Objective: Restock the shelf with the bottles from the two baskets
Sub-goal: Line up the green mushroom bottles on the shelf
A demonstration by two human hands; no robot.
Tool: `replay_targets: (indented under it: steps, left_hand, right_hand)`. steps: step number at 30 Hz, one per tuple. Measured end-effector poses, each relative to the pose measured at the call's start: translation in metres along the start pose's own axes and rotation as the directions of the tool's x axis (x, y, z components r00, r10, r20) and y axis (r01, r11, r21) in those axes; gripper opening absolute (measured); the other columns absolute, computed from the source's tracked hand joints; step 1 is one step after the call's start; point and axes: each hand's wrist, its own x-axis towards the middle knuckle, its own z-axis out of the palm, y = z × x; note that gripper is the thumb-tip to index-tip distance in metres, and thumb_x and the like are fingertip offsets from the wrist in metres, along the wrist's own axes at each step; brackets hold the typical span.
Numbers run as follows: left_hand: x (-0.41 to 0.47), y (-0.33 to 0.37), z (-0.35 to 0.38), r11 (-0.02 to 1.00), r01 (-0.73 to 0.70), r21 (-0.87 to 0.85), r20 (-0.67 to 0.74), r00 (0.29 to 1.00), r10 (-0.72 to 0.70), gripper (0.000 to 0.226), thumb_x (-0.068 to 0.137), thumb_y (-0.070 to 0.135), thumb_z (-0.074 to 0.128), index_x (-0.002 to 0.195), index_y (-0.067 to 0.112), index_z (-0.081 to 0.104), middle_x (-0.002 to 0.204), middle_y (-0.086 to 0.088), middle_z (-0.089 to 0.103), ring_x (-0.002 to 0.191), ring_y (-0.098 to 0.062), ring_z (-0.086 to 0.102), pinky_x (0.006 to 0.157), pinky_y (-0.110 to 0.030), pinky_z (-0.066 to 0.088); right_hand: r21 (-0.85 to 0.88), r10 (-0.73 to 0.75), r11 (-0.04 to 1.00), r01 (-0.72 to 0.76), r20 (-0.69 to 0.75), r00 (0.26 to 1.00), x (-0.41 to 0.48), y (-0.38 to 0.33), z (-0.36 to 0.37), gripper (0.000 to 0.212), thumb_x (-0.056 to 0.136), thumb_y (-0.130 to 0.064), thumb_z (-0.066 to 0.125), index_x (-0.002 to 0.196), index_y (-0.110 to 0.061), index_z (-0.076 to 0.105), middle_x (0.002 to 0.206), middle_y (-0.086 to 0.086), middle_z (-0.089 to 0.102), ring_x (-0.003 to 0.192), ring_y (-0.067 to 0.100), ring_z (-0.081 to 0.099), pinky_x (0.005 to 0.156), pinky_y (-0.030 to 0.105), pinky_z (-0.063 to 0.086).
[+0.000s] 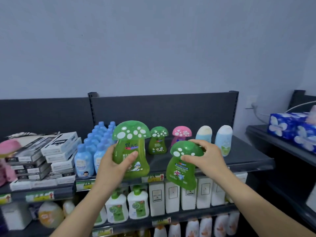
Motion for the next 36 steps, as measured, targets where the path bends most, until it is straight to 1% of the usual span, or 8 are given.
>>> replay_targets:
  steps: [3,6,9,13,20,22,26,36]
  left_hand:
    - [0.028,-0.007,0.010,1.000,0.003,-0.008,-0.019,1.000,-0.003,0.052,0.067,0.046,0.072,0.112,0.024,0.058,0.094,0.012,0.070,0.080,0.002,0.067,0.076,-0.027,0.055]
    - [0.060,-0.014,0.023,1.000,-0.015,-0.027,-0.027,1.000,0.014,0.038,0.076,0.030,0.074,0.110,0.021,0.059,0.090,0.011,0.070,0.075,0.005,0.066,0.059,-0.012,0.051]
    - [0.092,-0.022,0.033,0.998,-0.028,-0.049,-0.047,0.999,0.026,0.036,0.078,0.025,0.074,0.110,0.021,0.056,0.090,0.010,0.068,0.072,0.008,0.065,0.055,-0.007,0.047]
    - [0.133,-0.030,0.041,0.997,-0.037,-0.063,-0.052,0.998,0.034,0.038,0.076,0.027,0.076,0.105,0.027,0.051,0.094,0.007,0.068,0.074,0.005,0.066,0.058,-0.012,0.050]
    - [0.180,-0.042,0.049,0.995,-0.057,-0.077,-0.038,0.998,0.054,0.036,0.075,0.025,0.075,0.101,0.025,0.050,0.091,0.007,0.067,0.070,0.004,0.065,0.055,-0.011,0.049]
    - [0.186,-0.045,0.053,0.996,-0.054,-0.077,-0.030,0.998,0.051,0.035,0.076,0.025,0.075,0.101,0.025,0.050,0.091,0.008,0.067,0.071,0.004,0.066,0.055,-0.011,0.049]
    - [0.191,-0.048,0.063,0.997,-0.058,-0.055,-0.026,0.998,0.056,0.039,0.076,0.024,0.075,0.106,0.020,0.050,0.089,0.010,0.065,0.069,0.006,0.064,0.055,-0.010,0.048]
    - [0.172,-0.040,0.080,0.998,-0.057,-0.031,-0.030,0.998,0.056,0.040,0.069,0.031,0.076,0.100,0.025,0.051,0.091,0.006,0.067,0.074,0.000,0.067,0.058,-0.017,0.052]
  right_hand:
    - [0.006,-0.007,1.000,0.007,0.001,1.000,0.031,0.014,0.011,0.045,0.061,-0.021,0.085,0.099,-0.031,0.063,0.093,-0.012,0.068,0.086,0.004,0.064,0.075,0.022,0.053]
    - [0.008,-0.017,1.000,0.017,-0.012,1.000,0.066,0.028,0.027,0.048,0.061,-0.019,0.085,0.099,-0.035,0.060,0.098,-0.008,0.066,0.088,0.007,0.063,0.076,0.022,0.051]
    - [-0.020,-0.033,0.999,0.033,0.014,0.999,0.101,0.042,0.046,0.049,0.060,-0.021,0.086,0.101,-0.033,0.063,0.098,-0.011,0.065,0.089,0.004,0.062,0.076,0.020,0.048]
    - [-0.029,-0.055,0.998,0.058,0.115,0.992,0.135,0.059,0.070,0.053,0.061,-0.018,0.086,0.107,-0.029,0.063,0.101,-0.014,0.064,0.091,-0.004,0.059,0.073,0.004,0.043]
    - [-0.001,-0.049,0.999,0.052,0.296,0.954,0.166,0.086,0.100,0.056,0.065,-0.021,0.085,0.114,-0.034,0.062,0.113,-0.011,0.064,0.104,0.005,0.061,0.096,0.034,0.050]
    - [-0.116,-0.109,0.982,0.152,0.318,0.942,0.173,0.088,0.102,0.059,0.069,-0.028,0.082,0.122,-0.033,0.058,0.119,-0.015,0.056,0.114,0.007,0.049,0.104,0.032,0.040]
    - [-0.314,-0.200,0.899,0.307,0.329,0.923,0.179,0.086,0.104,0.062,0.075,-0.038,0.075,0.132,-0.033,0.051,0.111,-0.013,0.037,0.110,0.008,0.034,0.100,0.025,0.031]
    - [-0.277,-0.247,0.900,0.336,0.312,0.917,0.183,0.095,0.111,0.066,0.083,-0.036,0.067,0.142,-0.025,0.039,0.121,-0.007,0.035,0.118,0.011,0.029,0.105,0.022,0.025]
